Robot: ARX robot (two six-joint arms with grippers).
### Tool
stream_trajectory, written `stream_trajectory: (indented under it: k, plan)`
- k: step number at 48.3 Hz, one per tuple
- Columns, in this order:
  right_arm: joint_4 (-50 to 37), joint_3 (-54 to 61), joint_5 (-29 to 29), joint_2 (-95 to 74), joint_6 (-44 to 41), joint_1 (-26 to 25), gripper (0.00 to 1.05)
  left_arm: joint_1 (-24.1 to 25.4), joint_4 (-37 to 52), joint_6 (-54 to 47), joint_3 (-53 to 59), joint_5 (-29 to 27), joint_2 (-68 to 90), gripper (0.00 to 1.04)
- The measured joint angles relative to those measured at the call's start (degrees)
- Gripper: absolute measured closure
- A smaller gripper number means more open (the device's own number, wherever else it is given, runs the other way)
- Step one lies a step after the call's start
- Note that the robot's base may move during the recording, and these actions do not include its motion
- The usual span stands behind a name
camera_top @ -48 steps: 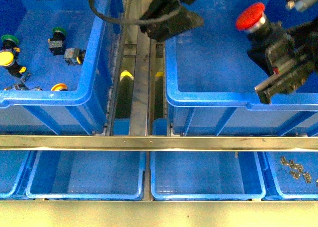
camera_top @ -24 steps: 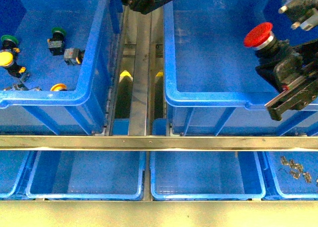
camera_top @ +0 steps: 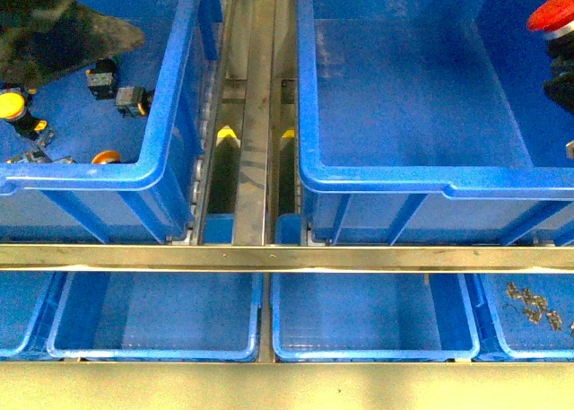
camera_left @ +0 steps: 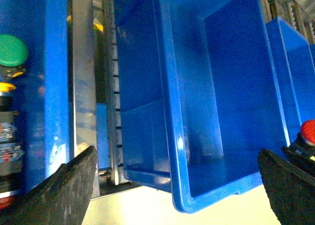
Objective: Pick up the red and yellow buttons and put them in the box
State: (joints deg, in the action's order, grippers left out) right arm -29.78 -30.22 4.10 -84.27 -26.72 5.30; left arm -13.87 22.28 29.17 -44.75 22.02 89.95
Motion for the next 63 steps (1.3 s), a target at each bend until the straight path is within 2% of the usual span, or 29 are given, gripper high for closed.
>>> stream_trajectory:
  k: [14, 15, 18, 21, 23, 27, 36, 40, 48, 52, 63]
  plan:
    - [1.4, 1.4, -1.4, 6.1, 5.2, -0.7, 0.70, 3.6, -0.2, -4.2, 7.5, -0.7, -7.1, 0.08]
    - [1.4, 1.5, -1.6, 6.1, 5.8, -0.5, 0.70, 2.9, 4.7, -6.8, 9.3, -6.4, -6.6, 0.12]
    - [1.4, 1.5, -2.0, 6.1, 6.2, -0.3, 0.70, 2.3, 14.8, -11.4, 12.8, -16.0, -6.1, 0.19]
    - [1.8, 1.5, -3.1, 6.1, 6.7, 0.1, 0.70, 2.1, 28.4, -19.3, 18.8, -28.1, -6.4, 0.31]
    - [2.2, 1.4, -3.7, 6.0, 7.0, 0.3, 0.70, 2.6, 33.4, -22.7, 21.4, -31.7, -8.0, 0.40]
    - [2.7, 0.5, -4.6, 5.3, 8.2, 0.6, 0.70, 4.1, 35.1, -26.2, 24.3, -31.6, -12.5, 0.58]
    - [2.7, -1.9, -4.3, 4.4, 8.9, 1.9, 0.70, 7.0, 35.1, -27.9, 29.1, -29.6, -16.5, 0.85]
    - [2.7, -2.5, -6.1, 3.3, 9.4, 1.9, 0.70, 8.0, 35.0, -28.1, 31.6, -27.8, -19.2, 1.03]
    - [2.7, -2.7, -7.6, 2.8, 10.6, 2.1, 0.70, 9.6, 35.5, -28.4, 35.5, -26.2, -23.0, 1.02]
    - [2.7, -3.0, -8.5, 2.5, 11.0, 2.4, 0.70, 11.8, 37.2, -28.5, 37.4, -22.6, -23.2, 1.02]
    - [2.6, -3.3, -10.2, 1.9, 12.4, 3.9, 0.70, 13.7, 32.5, -28.6, 40.4, -22.0, -30.1, 1.02]
